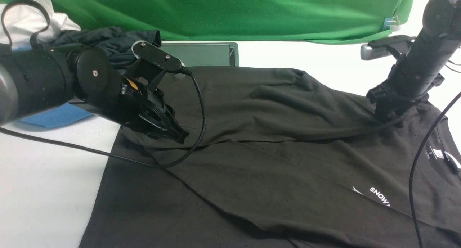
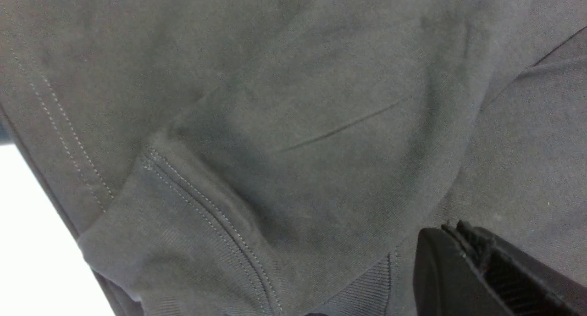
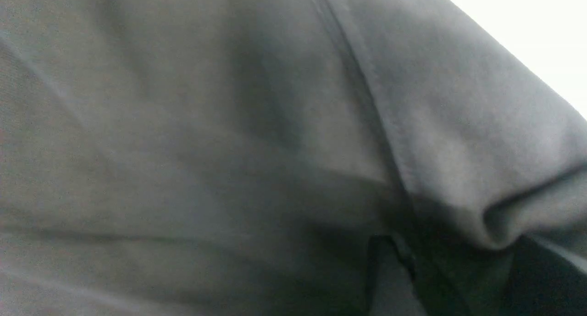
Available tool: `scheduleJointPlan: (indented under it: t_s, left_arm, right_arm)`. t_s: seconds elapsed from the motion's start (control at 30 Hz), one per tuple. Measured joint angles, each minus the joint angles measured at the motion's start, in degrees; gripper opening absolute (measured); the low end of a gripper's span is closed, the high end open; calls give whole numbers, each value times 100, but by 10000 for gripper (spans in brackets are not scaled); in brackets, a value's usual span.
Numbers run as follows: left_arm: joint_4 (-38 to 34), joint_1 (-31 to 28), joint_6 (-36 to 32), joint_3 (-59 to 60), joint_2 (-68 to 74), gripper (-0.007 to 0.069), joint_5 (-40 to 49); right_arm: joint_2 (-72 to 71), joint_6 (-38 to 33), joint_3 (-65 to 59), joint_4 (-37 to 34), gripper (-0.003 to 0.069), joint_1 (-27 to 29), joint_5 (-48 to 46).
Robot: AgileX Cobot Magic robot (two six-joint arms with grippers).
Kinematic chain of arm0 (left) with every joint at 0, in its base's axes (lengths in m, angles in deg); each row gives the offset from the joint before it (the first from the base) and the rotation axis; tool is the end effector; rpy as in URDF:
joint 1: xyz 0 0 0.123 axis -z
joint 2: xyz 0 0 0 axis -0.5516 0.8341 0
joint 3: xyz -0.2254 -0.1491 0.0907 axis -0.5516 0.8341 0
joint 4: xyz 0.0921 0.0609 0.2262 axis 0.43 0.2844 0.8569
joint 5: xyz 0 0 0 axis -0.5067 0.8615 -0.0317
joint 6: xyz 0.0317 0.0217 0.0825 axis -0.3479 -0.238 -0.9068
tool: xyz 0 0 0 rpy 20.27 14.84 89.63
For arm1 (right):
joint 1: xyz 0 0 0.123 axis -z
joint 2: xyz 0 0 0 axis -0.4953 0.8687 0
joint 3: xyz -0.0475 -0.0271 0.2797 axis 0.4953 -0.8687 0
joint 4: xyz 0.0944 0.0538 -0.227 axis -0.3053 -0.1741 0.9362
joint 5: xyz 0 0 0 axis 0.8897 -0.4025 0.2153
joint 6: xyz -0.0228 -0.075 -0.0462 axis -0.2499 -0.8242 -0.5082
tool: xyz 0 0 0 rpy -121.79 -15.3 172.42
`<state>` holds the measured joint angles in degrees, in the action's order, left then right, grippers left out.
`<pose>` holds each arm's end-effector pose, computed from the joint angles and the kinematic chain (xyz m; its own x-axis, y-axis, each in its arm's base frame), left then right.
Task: Fold a long-sleeved shirt on a white desktop.
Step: 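Grasp the near edge of the shirt at its hem and shoulder corners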
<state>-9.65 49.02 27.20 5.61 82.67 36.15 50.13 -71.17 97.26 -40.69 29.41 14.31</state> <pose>0.3169 -0.0989 0.2218 -0.6805 0.5122 -0.5240 0.5648 0.8222 0.0702 0.4307 0.0062 0.1792 -0.9687 -0.2136 -0.1263 -0.2176 0.9759 0.0179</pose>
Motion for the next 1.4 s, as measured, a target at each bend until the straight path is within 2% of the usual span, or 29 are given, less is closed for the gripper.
scheduleJointPlan:
  t_s: [0.47,0.53,0.67,0.7,0.73,0.8,1.23,1.4]
  left_arm:
    - [0,0,-4,0,0,17,0]
    - [0,0,-4,0,0,17,0]
    - [0,0,-4,0,0,17,0]
    - [0,0,-4,0,0,17,0]
    - [0,0,-4,0,0,17,0]
    - [0,0,-4,0,0,17,0]
    - [0,0,-12,0,0,17,0]
    - [4,0,-12,0,0,17,0]
  right_arm:
    - [309,-307,5,10,362,219,-72]
    - [321,-326,37,22,322,219,-78]
    - [393,-343,214,14,169,226,-227]
    - [399,-343,227,14,162,226,-236]
    - [420,-343,295,10,119,226,-306]
    - [447,-350,350,-10,78,226,-342]
    - [446,-381,661,-10,73,226,-400]
    - [446,-324,794,-10,73,226,-49]
